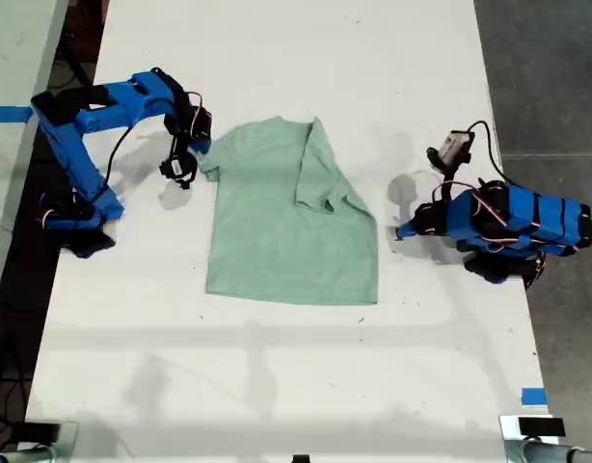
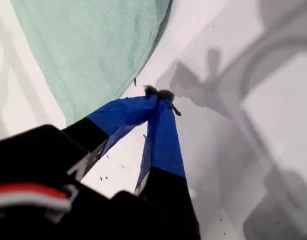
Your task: Fold t shirt
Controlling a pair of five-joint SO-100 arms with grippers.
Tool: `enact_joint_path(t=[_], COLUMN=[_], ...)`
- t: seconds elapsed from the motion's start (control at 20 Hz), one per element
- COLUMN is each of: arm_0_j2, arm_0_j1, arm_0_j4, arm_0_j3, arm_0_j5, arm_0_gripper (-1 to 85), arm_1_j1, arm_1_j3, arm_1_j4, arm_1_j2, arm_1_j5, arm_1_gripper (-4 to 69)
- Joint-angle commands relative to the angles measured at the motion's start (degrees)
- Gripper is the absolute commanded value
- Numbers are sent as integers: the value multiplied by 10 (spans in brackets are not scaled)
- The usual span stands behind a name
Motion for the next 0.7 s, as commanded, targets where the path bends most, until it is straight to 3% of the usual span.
enact_joint_path(t=[0.0, 0.2, 0.35, 0.65], arm_0_j2=[34, 92, -14, -181], arm_0_j1=[24, 118, 209, 297], arm_0_j4=[41, 204, 280, 152], arm_0_j3=[-40, -262, -533, -568], arm_0_j5=[-28, -101, -161, -216], arm_0_gripper=[0, 0, 0, 0], arm_1_j1=[-6, -5, -4, -6], arm_1_j3=[20, 20, 20, 20], arm_1_j4=[1, 1, 1, 1], arm_1_j2=[6, 6, 6, 6], arm_1_j5=[-8, -8, -8, -9], arm_1_gripper=[-19, -19, -19, -19])
